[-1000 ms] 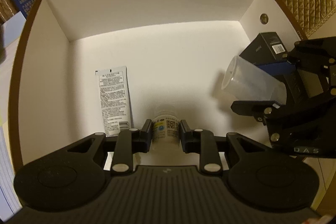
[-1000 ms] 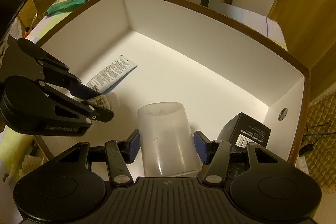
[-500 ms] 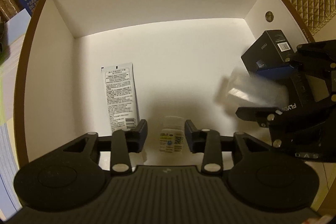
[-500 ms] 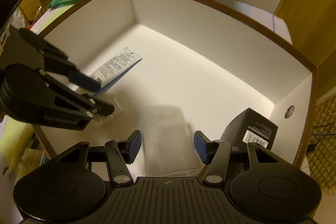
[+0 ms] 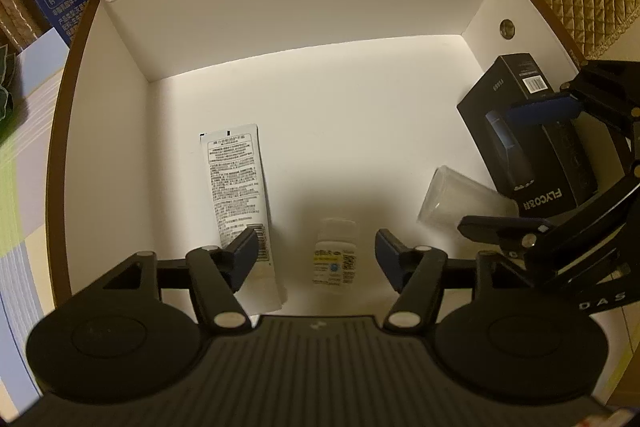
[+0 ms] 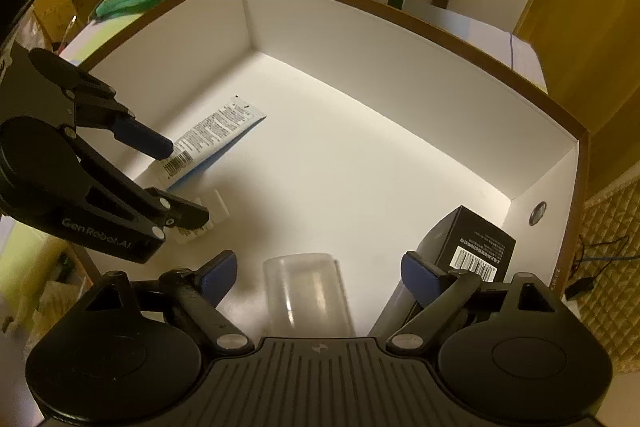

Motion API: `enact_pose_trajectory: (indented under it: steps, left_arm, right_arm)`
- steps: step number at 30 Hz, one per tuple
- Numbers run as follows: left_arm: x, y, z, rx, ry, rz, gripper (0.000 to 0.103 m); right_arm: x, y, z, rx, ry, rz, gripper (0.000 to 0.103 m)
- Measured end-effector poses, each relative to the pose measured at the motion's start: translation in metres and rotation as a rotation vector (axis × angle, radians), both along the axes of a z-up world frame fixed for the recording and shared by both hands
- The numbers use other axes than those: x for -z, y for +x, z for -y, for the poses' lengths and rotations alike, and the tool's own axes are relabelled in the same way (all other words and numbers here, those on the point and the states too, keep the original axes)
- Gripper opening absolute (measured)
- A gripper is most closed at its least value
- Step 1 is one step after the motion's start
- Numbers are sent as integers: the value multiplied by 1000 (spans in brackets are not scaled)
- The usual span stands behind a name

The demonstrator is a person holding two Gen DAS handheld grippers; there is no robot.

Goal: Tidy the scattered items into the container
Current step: 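Open the right gripper releasing the cup while the left gripper releases the pill bottle in the box, then withdraw both grippers from the brown box toward the remaining table items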

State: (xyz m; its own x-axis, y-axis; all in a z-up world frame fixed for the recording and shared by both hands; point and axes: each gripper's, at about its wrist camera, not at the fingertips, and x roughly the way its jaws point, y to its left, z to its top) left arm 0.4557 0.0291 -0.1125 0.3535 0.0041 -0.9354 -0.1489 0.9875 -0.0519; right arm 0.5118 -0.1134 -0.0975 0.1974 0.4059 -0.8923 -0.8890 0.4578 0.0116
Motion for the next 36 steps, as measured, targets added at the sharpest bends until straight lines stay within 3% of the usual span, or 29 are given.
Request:
enact_pose_trajectory:
  steps: [16, 36]
  left_arm:
    - [-27, -19, 5, -10, 22, 64, 70]
    - [-101, -102, 3, -92, 87, 243, 72]
  right_arm:
    - [-22, -8, 21, 73, 46, 41, 94]
    - [-83, -50, 101, 265, 294, 63, 95]
